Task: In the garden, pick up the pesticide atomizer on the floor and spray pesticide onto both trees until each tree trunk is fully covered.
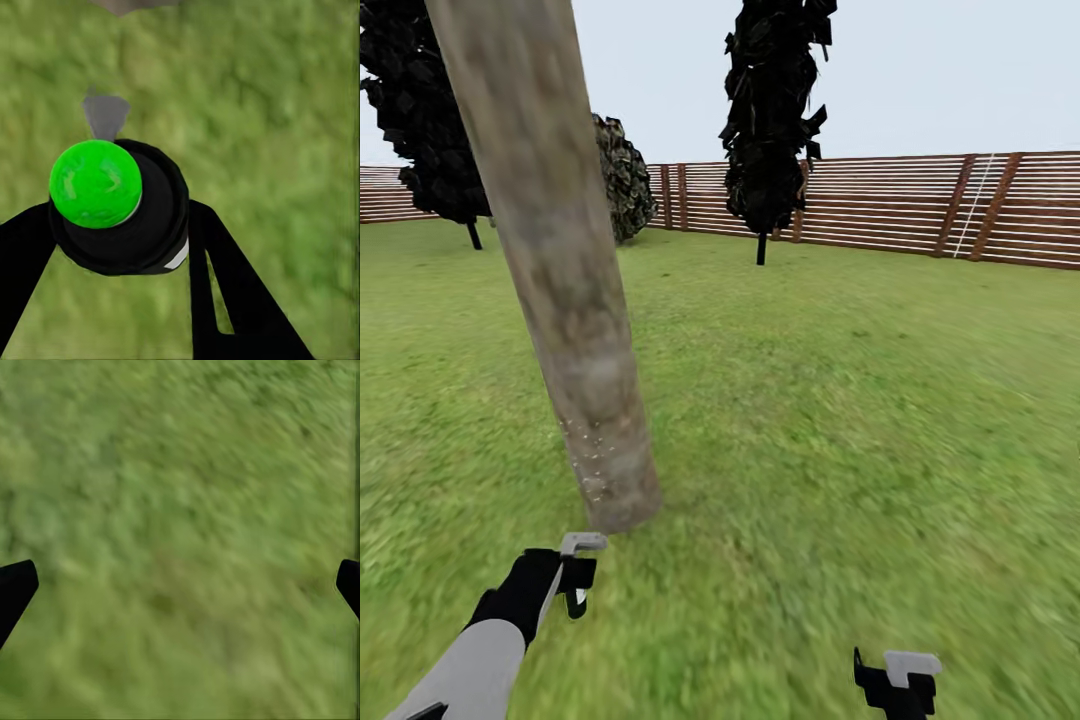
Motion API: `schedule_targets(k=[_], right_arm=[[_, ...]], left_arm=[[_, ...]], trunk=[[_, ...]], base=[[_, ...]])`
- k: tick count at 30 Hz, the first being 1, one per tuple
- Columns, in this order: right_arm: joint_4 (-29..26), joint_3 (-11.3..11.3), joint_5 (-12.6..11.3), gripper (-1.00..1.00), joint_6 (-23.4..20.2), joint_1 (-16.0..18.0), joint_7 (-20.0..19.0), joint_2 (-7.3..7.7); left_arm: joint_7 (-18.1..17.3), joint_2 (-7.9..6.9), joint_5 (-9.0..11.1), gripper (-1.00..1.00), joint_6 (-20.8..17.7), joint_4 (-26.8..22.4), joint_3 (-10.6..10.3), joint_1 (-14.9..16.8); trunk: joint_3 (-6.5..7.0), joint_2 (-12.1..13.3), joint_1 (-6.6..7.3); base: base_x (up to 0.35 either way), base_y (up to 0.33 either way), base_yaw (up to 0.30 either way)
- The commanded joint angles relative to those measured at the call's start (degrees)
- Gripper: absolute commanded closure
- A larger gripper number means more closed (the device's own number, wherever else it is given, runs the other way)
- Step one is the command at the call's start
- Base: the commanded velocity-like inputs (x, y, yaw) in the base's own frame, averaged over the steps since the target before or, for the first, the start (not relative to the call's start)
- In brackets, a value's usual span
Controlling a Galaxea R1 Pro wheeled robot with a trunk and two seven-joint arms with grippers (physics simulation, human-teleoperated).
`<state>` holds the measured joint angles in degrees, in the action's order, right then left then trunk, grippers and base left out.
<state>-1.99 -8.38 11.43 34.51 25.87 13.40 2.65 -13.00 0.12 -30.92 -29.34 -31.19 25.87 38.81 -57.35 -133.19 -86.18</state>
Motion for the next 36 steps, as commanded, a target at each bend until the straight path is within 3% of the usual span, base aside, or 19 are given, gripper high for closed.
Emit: schedule_targets(k=[1,26,36], right_arm=[[0.06,-0.41,0.61,-1.00,0.12,-0.01,0.22,0.03],[0.06,-0.41,0.61,-1.00,0.11,-0.03,0.22,-0.02],[0.06,-0.41,0.61,-1.00,0.12,-0.03,0.22,-0.02]], left_arm=[[-0.48,0.11,-0.65,1.00,0.61,-0.11,0.39,0.04],[-0.44,-0.12,-0.65,1.00,0.97,-0.70,0.68,0.04],[-0.44,-0.34,-0.52,1.00,0.95,-0.74,0.76,0.04]], trunk=[[-0.05,-0.02,-0.01],[-0.05,-0.02,-0.01],[-0.05,-0.02,-0.01]], base=[[0.169,-0.251,0.000],[0.034,-0.269,0.002],[0.100,-0.271,0.245]])
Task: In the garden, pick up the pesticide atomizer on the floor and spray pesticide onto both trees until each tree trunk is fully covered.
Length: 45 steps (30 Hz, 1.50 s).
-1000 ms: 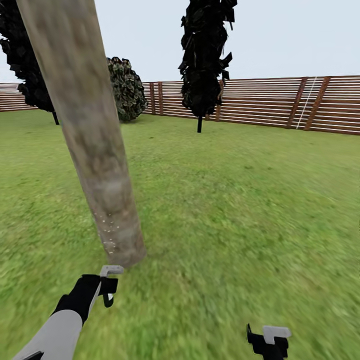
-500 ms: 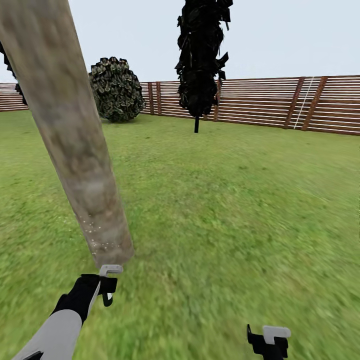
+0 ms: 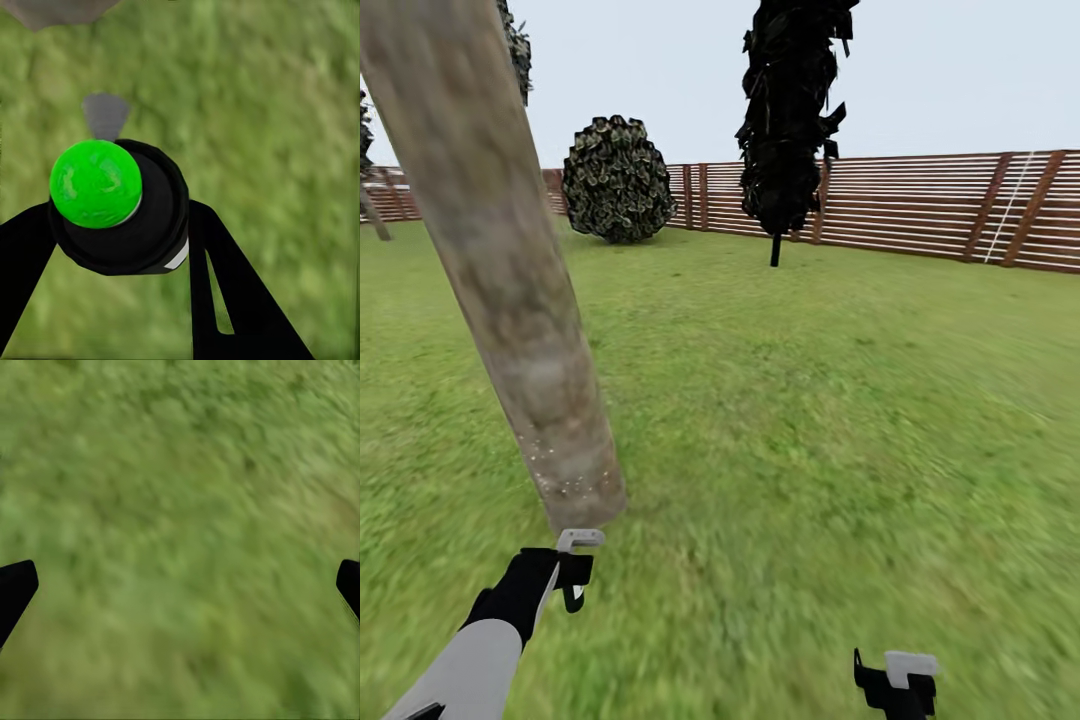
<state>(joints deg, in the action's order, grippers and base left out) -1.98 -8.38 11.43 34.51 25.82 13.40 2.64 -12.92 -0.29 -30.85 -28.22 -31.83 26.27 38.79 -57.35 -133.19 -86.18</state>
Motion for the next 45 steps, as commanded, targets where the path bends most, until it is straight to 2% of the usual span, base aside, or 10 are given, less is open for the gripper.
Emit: schedule_targets(k=[1,8,22,45], right_arm=[[0.04,-0.41,0.61,-1.00,0.12,0.02,0.22,0.00],[0.04,-0.41,0.61,-1.00,0.12,0.02,0.22,0.00],[0.04,-0.41,0.61,-1.00,0.12,0.02,0.22,0.00],[0.04,-0.41,0.61,-1.00,0.12,0.02,0.22,0.00]], left_arm=[[-0.53,0.05,-0.54,1.00,-0.17,-0.11,0.36,0.06],[-0.53,0.05,-0.44,1.00,-0.17,-0.08,0.28,0.06],[-0.53,0.06,-0.44,1.00,-0.17,-0.07,0.28,0.06],[-0.53,-0.11,-0.51,1.00,-0.34,-0.16,0.37,0.06]], trunk=[[-0.05,-0.02,0.00],[-0.05,-0.02,0.00],[-0.05,-0.02,0.00],[-0.05,-0.02,0.00]], base=[[0.167,-0.252,0.276],[0.174,-0.246,0.235],[0.176,-0.245,0.030],[0.119,-0.259,0.267]])
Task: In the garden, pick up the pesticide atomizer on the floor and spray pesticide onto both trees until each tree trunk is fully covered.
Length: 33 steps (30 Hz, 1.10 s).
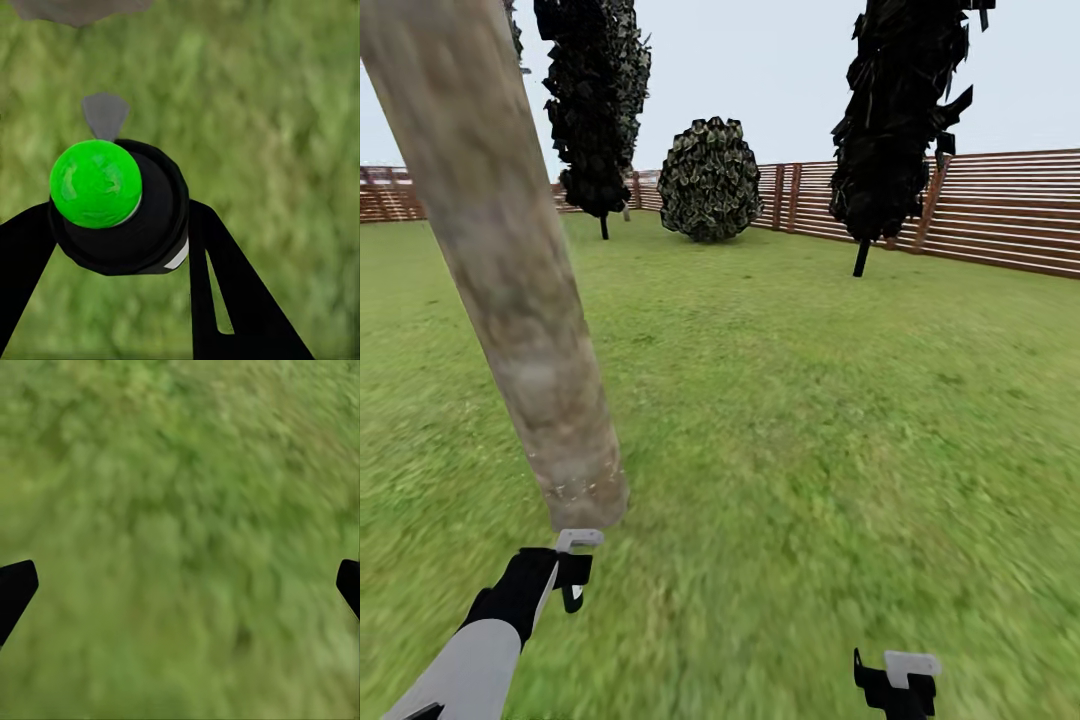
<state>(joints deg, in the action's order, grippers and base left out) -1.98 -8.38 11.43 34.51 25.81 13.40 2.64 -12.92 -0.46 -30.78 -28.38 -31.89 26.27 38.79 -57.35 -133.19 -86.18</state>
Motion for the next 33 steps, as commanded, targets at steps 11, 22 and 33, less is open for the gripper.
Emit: schedule_targets(k=[11,22,33], right_arm=[[-0.02,-0.41,0.57,-1.00,0.12,-0.50,0.22,0.00],[-0.04,-0.41,0.52,-1.00,0.12,-0.50,0.22,0.00],[-0.12,-0.41,0.52,-1.00,0.20,-0.50,0.22,0.00]], left_arm=[[-0.53,0.06,-0.51,1.00,-0.19,-0.18,0.36,0.06],[-0.53,0.07,-0.48,1.00,-0.23,0.10,0.46,0.06],[-1.07,1.64,-0.43,1.00,-7.73,-0.39,0.06,6.94]], trunk=[[-0.05,-0.02,0.00],[-0.05,-0.02,0.00],[-0.05,-0.02,0.00]], base=[[0.081,-0.268,0.017],[-0.047,-0.247,0.235],[-0.008,-0.012,0.182]])
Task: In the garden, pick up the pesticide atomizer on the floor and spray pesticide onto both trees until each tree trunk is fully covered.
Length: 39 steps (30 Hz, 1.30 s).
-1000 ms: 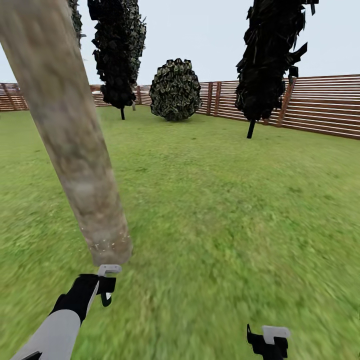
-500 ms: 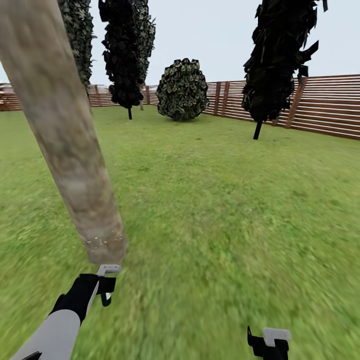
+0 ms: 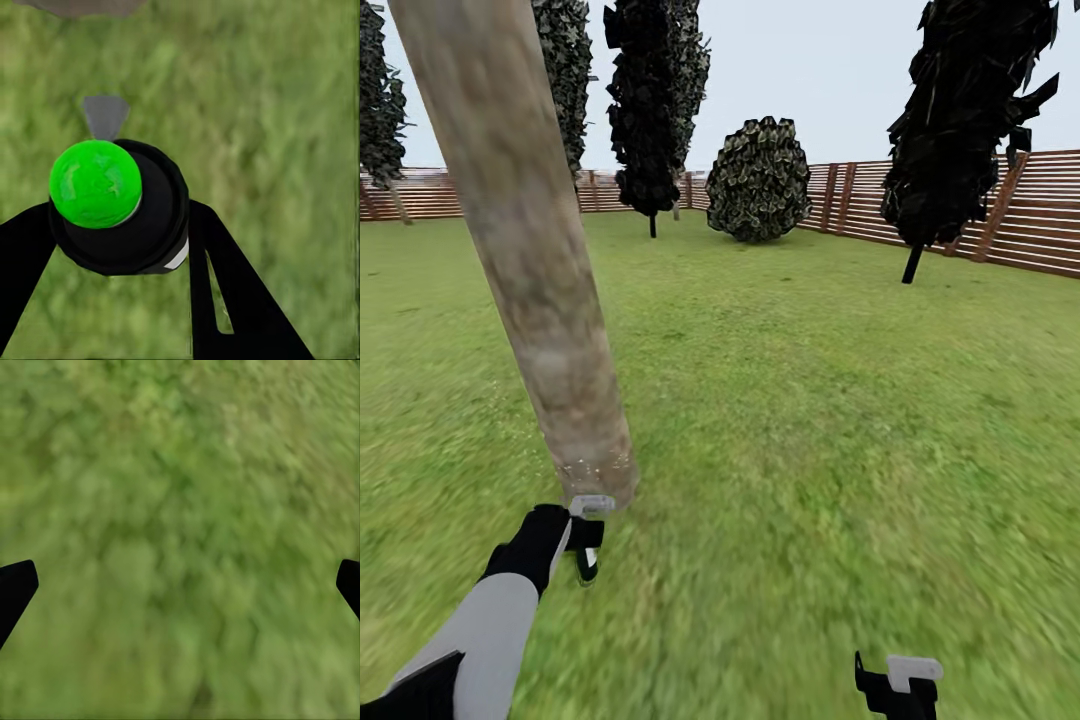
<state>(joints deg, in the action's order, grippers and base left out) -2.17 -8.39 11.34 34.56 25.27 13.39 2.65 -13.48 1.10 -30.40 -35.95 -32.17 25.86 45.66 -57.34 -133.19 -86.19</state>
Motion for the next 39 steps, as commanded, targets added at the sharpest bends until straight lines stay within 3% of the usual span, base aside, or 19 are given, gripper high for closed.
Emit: schedule_targets(k=[1,6,7,9,10,12,15,17,18,21,23,26,29,31,33,34,35,37,39], right_arm=[[0.06,-0.40,0.61,-1.00,0.15,0.04,0.24,0.02],[0.06,-0.40,0.61,-1.00,0.15,0.04,0.24,0.08],[0.06,-0.40,0.61,-1.00,0.15,0.04,0.24,0.08],[0.06,-0.40,0.61,-1.00,0.15,0.04,0.24,0.08],[0.06,-0.40,0.61,-1.00,0.15,0.04,0.24,0.08],[0.06,-0.40,0.61,-1.00,0.15,0.04,0.24,0.06],[0.06,-0.40,0.61,-1.00,0.15,0.04,0.24,0.07],[0.06,-0.40,0.61,-1.00,0.10,0.04,0.24,0.06],[0.06,-0.40,0.61,-1.00,0.08,0.04,0.24,0.06],[0.06,-0.40,0.61,-1.00,0.07,0.04,0.24,0.05],[0.06,-0.40,0.61,-1.00,0.07,0.04,0.24,0.06],[0.06,-0.40,0.61,-1.00,0.07,0.04,0.24,0.07],[0.06,-0.40,0.61,-1.00,0.07,0.04,0.24,0.08],[0.06,-0.40,0.61,-1.00,0.07,0.04,0.24,0.08],[0.06,-0.40,0.61,-1.00,0.07,0.04,0.24,0.08],[0.06,-0.40,0.61,-1.00,0.07,0.04,0.24,0.08],[0.06,-0.40,0.61,-1.00,0.07,0.04,0.24,0.08],[0.06,-0.40,0.61,-1.00,0.07,0.04,0.24,0.15],[0.06,-0.40,0.61,-1.00,0.07,0.04,0.24,0.84]], left_arm=[[-0.55,0.40,-0.80,1.00,-0.46,-0.10,0.42,1.16],[-0.90,-0.52,-0.90,1.00,-2.61,-0.22,0.15,4.08],[-0.98,-1.10,-0.93,1.00,-3.65,-0.23,0.12,4.37],[-1.17,-4.03,-0.93,1.00,-5.87,-0.20,0.05,4.81],[-1.18,-4.19,-0.95,1.00,-6.00,-0.19,0.02,4.84],[-1.18,-3.73,-0.98,1.00,-6.16,-0.18,-0.07,4.97],[-1.12,-0.74,-1.00,1.00,-6.38,-0.18,-2.37,6.03],[-1.12,-0.65,-0.96,1.00,-6.49,-0.23,-2.72,6.35],[-1.11,-1.14,-0.95,1.00,-6.60,-0.28,-2.84,6.84],[-1.36,-5.30,-0.80,1.00,-6.66,-0.21,-2.59,7.33],[-3.57,-6.91,-0.84,1.00,-6.67,-0.18,-2.74,7.40],[-6.08,-6.29,-0.98,1.00,-6.67,-0.18,-2.90,7.53],[-6.59,-2.56,-1.12,1.00,-7.71,-0.18,-3.00,9.53],[-6.69,-1.98,-1.16,1.00,-9.47,-0.21,-3.05,10.40],[-6.86,-7.18,-1.24,1.00,-11.04,-0.55,-3.10,10.86],[-6.88,-8.33,-1.20,1.00,-11.08,-0.58,-3.12,10.86],[-6.90,-8.57,-1.22,1.00,-11.07,-0.57,-3.20,10.81],[-6.91,-7.14,-1.18,1.00,-11.15,-0.58,-5.07,10.87],[-7.09,-4.10,-1.04,1.00,-12.31,-0.66,-8.57,11.21]], trunk=[[-0.06,-0.02,0.01],[-0.06,-0.02,0.01],[-0.06,-0.02,0.01],[-0.06,-0.02,0.01],[-0.06,-0.02,0.01],[-0.06,-0.02,0.01],[-0.06,-0.02,0.01],[-0.06,-0.02,0.01],[-0.06,-0.02,0.01],[-0.06,-0.02,0.01],[-0.06,-0.02,0.01],[-0.06,-0.02,0.01],[-0.06,-0.02,0.01],[-0.06,-0.02,0.01],[-0.06,-0.02,0.01],[-0.06,-0.02,0.01],[-0.06,-0.02,0.01],[-0.06,-0.02,0.01],[-0.06,-0.02,0.01]], base=[[0.000,0.000,0.011],[0.000,0.000,0.003],[0.000,0.000,0.000],[0.000,0.000,0.000],[0.000,0.000,0.000],[0.000,0.000,0.000],[0.000,0.000,0.080],[0.000,0.000,0.221],[0.000,0.000,0.260],[0.000,0.000,0.240],[0.000,0.000,0.092],[0.000,0.000,0.015],[0.000,0.000,0.002],[0.000,0.000,0.000],[0.000,0.000,0.000],[0.000,0.000,0.000],[0.000,0.000,0.000],[0.000,0.000,0.000],[0.000,0.000,0.000]])
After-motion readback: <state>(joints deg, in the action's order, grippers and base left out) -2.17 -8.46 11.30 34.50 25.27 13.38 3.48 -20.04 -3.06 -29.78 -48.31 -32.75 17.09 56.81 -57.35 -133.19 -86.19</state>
